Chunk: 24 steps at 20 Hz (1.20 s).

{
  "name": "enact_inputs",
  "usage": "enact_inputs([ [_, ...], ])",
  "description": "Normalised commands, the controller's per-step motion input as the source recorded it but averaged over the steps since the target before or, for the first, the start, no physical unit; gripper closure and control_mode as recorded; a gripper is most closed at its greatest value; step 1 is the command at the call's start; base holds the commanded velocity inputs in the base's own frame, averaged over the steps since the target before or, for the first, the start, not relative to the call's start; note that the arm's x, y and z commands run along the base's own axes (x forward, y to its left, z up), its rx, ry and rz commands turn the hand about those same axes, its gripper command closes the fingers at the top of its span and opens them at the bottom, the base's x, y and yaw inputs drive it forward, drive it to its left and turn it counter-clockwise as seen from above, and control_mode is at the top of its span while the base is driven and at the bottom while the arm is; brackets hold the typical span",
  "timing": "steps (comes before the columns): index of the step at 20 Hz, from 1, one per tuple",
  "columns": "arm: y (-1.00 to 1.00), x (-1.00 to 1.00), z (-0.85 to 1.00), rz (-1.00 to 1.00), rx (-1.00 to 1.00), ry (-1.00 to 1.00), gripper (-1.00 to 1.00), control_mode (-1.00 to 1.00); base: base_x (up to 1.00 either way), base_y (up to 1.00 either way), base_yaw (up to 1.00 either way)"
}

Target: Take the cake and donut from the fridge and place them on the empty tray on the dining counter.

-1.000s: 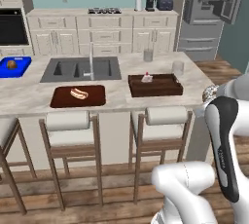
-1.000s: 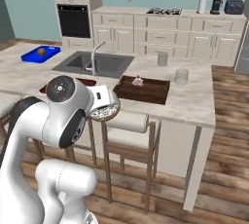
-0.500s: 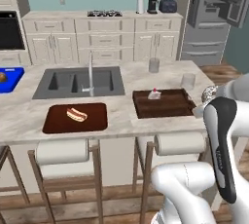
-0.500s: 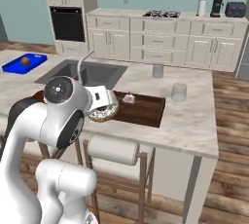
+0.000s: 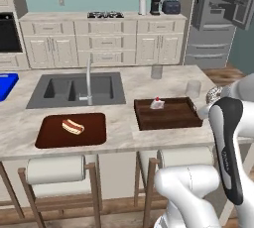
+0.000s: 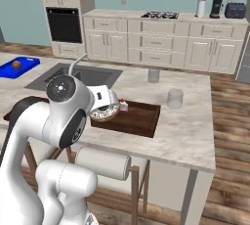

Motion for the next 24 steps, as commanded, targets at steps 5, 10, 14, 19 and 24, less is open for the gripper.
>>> enact_inputs([
  [5,0.00,0.00,0.00,0.00,0.00,0.00,1.00,1.00,0.67,-0.06,0.07],
  [10,0.00,0.00,0.00,0.00,0.00,0.00,1.00,1.00,0.29,-0.02,0.04],
  [14,-0.13,0.88,-0.31,0.09,0.03,0.15,1.00,-1.00,0.00,0.00,0.00],
  [19,-0.15,1.00,-0.32,0.16,0.04,0.26,1.00,-1.00,0.00,0.00,0.00],
  [24,-0.06,0.81,-0.31,0.14,0.01,0.16,1.00,-1.00,0.00,0.00,0.00],
])
